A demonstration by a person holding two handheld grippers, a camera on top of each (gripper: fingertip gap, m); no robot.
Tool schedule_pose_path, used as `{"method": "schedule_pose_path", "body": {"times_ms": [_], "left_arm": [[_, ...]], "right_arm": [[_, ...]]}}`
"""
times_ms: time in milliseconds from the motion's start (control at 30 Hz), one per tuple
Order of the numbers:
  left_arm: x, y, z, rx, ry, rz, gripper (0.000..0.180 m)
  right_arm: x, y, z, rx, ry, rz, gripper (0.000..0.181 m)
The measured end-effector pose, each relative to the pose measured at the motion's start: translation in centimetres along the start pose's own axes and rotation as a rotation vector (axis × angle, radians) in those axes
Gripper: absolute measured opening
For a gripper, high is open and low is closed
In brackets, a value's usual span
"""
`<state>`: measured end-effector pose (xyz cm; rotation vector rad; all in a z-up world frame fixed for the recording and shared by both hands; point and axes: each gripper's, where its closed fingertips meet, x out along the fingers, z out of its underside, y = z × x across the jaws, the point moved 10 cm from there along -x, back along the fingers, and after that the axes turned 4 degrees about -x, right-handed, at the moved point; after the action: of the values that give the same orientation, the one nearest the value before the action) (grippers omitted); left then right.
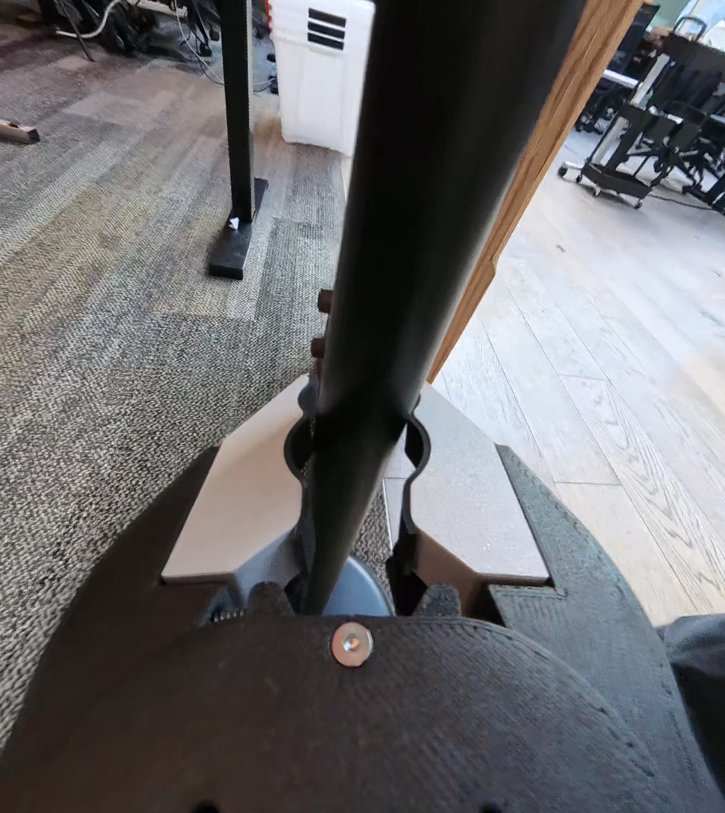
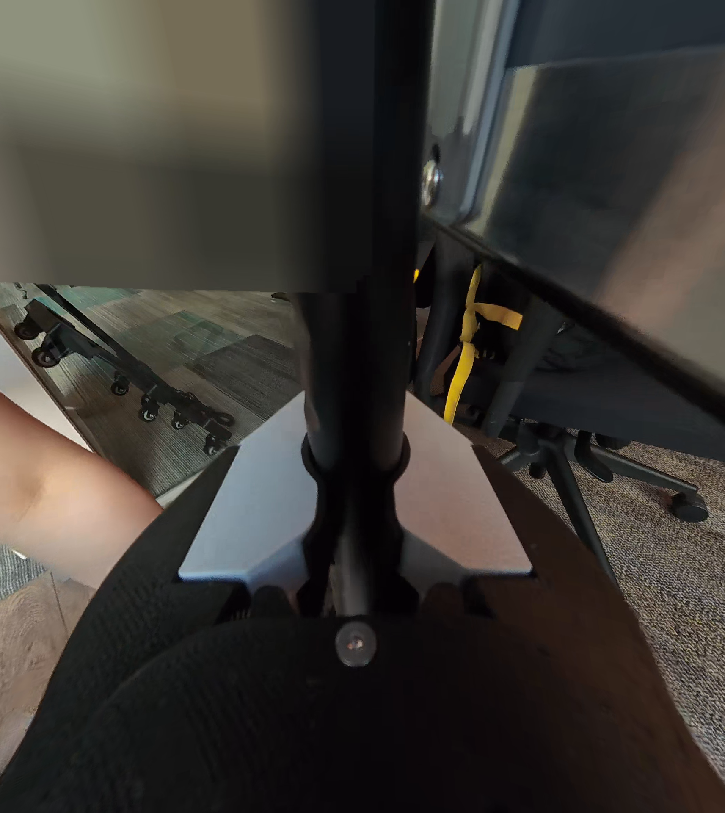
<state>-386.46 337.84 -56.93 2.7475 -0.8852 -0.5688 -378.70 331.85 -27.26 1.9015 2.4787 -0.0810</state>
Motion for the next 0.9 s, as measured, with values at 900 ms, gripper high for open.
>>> {"method": "schedule_pose_path", "body": {"times_ms": [900], "left_arm": [[6.8, -2.8, -2.1, 0.009, -0.113, 0.169, 0.058]], "right_arm": [[-2.9, 8.0, 0.4, 0.126, 0.14, 0.04, 0.017]]}}
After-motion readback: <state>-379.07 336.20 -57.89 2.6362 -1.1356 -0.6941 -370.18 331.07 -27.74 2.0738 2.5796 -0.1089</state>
